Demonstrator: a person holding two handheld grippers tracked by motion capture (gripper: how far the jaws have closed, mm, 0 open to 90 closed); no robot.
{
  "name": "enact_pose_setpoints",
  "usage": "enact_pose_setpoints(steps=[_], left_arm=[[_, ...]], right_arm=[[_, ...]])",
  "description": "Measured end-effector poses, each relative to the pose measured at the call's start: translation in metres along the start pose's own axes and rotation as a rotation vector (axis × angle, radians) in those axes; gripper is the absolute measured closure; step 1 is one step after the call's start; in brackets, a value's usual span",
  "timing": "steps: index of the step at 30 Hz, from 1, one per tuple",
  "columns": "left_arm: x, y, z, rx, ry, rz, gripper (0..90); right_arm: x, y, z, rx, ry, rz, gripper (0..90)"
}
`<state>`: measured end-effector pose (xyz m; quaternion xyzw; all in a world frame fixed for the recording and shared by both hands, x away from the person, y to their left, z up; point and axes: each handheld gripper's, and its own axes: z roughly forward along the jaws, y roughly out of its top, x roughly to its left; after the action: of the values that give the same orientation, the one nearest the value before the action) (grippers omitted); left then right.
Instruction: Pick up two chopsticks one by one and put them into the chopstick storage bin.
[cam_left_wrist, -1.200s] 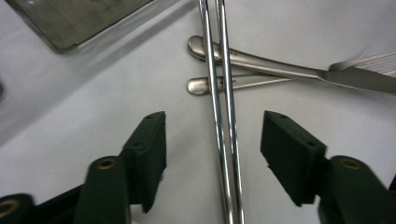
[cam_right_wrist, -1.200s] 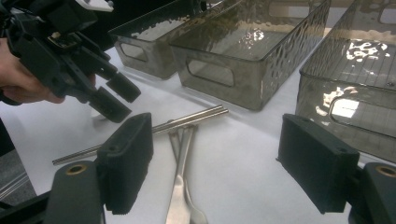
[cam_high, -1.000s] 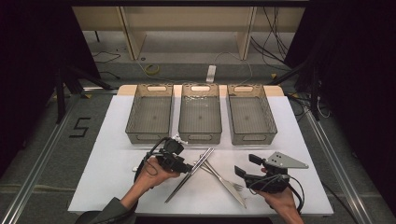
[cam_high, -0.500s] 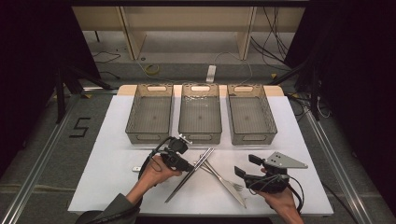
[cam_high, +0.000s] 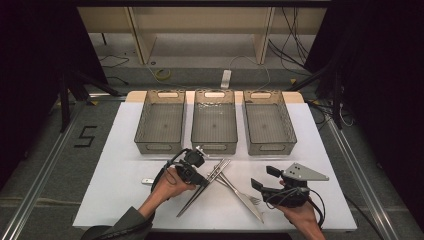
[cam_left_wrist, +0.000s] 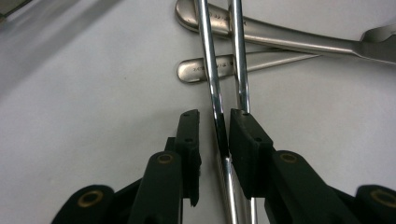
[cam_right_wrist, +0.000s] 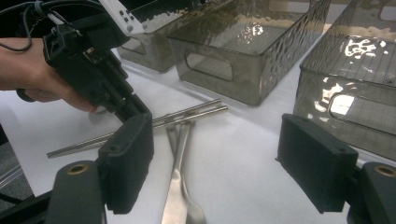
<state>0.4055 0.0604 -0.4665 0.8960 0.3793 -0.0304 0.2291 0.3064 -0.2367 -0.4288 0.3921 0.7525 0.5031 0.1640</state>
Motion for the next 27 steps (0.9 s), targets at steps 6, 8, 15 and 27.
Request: enact_pose_setpoints(steps=[6, 8, 15, 27], left_arm=[[-0.0017, 0.0001, 0.0010, -0.003, 0.026, 0.020, 79.1], [-0.0021, 0.0000, 0.0012, -0.005, 0.030, 0.022, 79.3], [-0.0028, -0.0006, 0.0014, -0.010, 0.044, 0.025, 84.2], [-0.0020, -0.0012, -0.0017, -0.019, 0.058, 0.045, 85.0]], right_arm=[[0.0005, -0.0003, 0.0009, 0.007, -0.007, -0.007, 28.0], [0.0007, -0.0003, 0.0010, 0.011, -0.012, -0.017, 28.0], [0.0024, -0.0005, 0.0019, 0.023, -0.021, -0.039, 28.0], [0.0027, -0.0004, 0.0015, 0.023, -0.019, -0.045, 28.1]])
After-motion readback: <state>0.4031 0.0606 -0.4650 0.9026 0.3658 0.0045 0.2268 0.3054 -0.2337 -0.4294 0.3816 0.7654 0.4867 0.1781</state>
